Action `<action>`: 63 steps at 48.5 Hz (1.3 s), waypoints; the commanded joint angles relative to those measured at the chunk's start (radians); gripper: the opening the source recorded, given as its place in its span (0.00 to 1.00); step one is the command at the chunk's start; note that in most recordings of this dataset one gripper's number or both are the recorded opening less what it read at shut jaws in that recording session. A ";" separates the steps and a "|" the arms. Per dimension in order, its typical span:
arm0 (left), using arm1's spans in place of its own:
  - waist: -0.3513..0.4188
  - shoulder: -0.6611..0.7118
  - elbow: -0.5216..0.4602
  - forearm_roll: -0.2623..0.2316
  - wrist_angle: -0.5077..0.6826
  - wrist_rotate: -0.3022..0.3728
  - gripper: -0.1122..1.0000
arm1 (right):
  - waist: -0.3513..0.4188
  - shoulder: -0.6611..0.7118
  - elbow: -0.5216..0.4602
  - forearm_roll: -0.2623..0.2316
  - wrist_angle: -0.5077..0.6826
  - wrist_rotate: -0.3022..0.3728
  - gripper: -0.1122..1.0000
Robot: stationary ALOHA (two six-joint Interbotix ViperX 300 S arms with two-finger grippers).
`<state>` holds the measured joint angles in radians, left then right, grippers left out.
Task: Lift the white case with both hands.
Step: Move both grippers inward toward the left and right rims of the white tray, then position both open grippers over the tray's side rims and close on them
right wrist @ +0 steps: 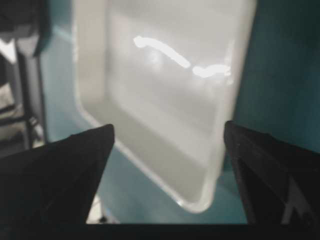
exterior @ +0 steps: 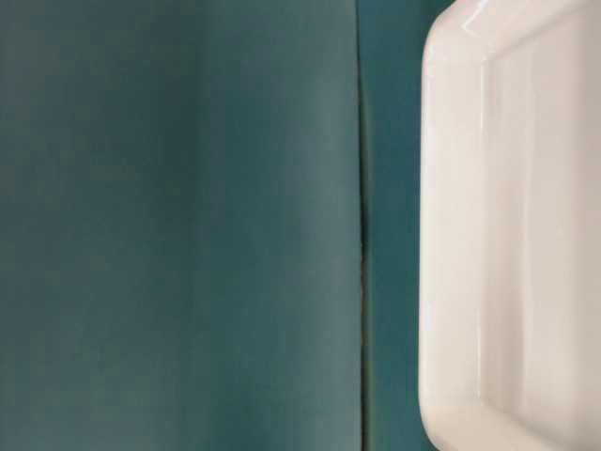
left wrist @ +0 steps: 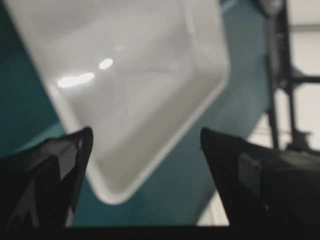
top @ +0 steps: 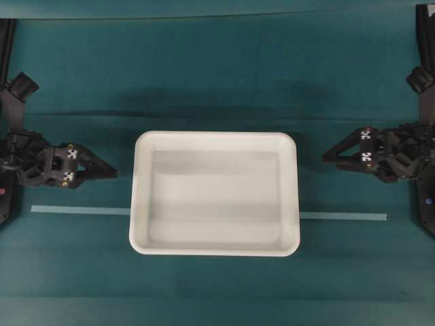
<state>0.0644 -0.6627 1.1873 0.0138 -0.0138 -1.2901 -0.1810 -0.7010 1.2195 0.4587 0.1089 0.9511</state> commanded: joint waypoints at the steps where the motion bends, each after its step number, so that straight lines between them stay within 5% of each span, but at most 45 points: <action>1: 0.029 0.055 0.008 0.005 -0.037 0.000 0.96 | 0.003 0.063 0.008 0.003 -0.061 0.005 0.93; 13: 0.064 0.183 0.058 0.005 -0.198 0.000 0.97 | 0.061 0.213 0.018 0.011 -0.178 0.018 0.93; 31: 0.064 0.437 0.041 0.005 -0.442 -0.003 0.96 | 0.155 0.419 0.052 0.009 -0.466 0.143 0.93; 63: 0.040 0.531 0.018 0.003 -0.471 -0.014 0.96 | 0.187 0.637 -0.058 -0.006 -0.568 0.186 0.93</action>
<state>0.1181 -0.1595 1.2164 0.0153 -0.4755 -1.2993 0.0031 -0.0966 1.1704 0.4541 -0.4403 1.1321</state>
